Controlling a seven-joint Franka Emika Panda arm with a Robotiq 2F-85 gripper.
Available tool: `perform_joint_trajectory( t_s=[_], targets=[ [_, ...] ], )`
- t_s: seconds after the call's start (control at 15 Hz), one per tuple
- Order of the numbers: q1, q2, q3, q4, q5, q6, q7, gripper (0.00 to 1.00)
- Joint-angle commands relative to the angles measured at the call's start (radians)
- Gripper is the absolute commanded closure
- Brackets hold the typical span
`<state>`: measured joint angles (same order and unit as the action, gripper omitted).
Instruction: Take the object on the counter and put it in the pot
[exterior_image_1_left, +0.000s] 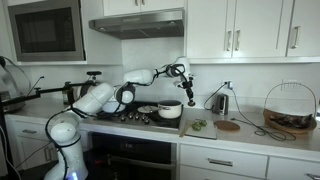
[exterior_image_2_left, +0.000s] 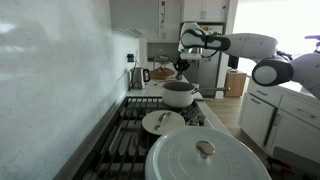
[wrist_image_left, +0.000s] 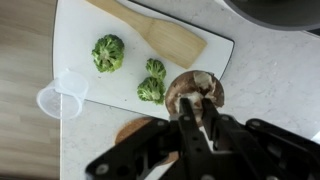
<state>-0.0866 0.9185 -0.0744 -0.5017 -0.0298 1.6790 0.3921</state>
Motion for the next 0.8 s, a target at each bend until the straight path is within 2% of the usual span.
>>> perform_joint_trajectory(
  t_s=[0.0, 0.07, 0.27, 0.33, 0.73],
  targets=[
    [0.023, -0.037, -0.007, 0.006, -0.026, -0.051, -0.031, 0.96],
    [0.025, 0.015, -0.009, 0.12, -0.018, -0.114, -0.043, 0.96],
    [0.052, 0.003, -0.006, 0.165, -0.024, -0.192, -0.077, 0.96],
    [0.063, -0.049, -0.005, 0.094, -0.029, -0.177, -0.086, 0.96],
    [0.086, -0.089, 0.001, 0.105, -0.014, -0.279, -0.119, 0.96]
  ],
)
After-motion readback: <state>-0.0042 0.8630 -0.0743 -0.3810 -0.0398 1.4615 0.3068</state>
